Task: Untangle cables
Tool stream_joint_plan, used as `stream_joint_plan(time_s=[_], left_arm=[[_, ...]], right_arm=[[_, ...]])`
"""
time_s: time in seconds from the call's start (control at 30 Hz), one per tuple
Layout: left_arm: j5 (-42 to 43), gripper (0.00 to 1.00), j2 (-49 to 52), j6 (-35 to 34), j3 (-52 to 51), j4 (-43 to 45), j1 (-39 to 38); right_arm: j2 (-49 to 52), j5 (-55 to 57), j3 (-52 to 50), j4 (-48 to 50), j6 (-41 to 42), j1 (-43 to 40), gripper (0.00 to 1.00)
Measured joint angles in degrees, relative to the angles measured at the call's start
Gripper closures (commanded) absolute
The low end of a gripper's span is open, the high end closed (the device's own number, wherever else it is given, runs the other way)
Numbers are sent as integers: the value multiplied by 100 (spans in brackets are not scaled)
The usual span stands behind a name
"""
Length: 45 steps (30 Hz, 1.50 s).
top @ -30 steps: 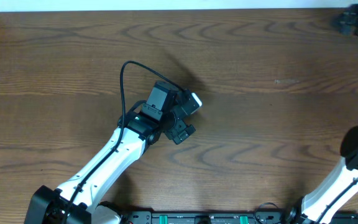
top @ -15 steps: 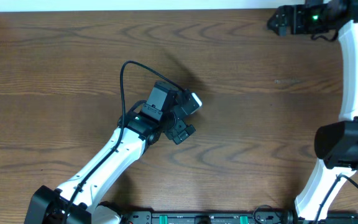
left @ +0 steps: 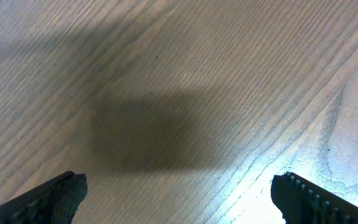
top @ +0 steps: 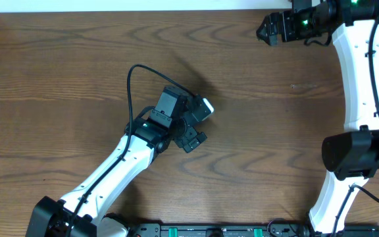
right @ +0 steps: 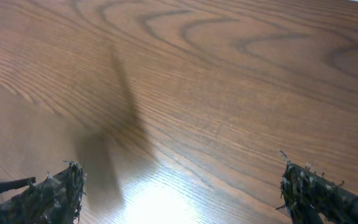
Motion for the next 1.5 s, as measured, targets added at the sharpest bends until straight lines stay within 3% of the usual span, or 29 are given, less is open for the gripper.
stream_joint_plan(time_s=[1.2,1.5], left_arm=[[-131,0,0,0,0,-33,0],[-153,0,-4,0,0,-763,2]], right_arm=[[0,42,0,-11,0,31,1],[0,44,0,-11,0,31,1]])
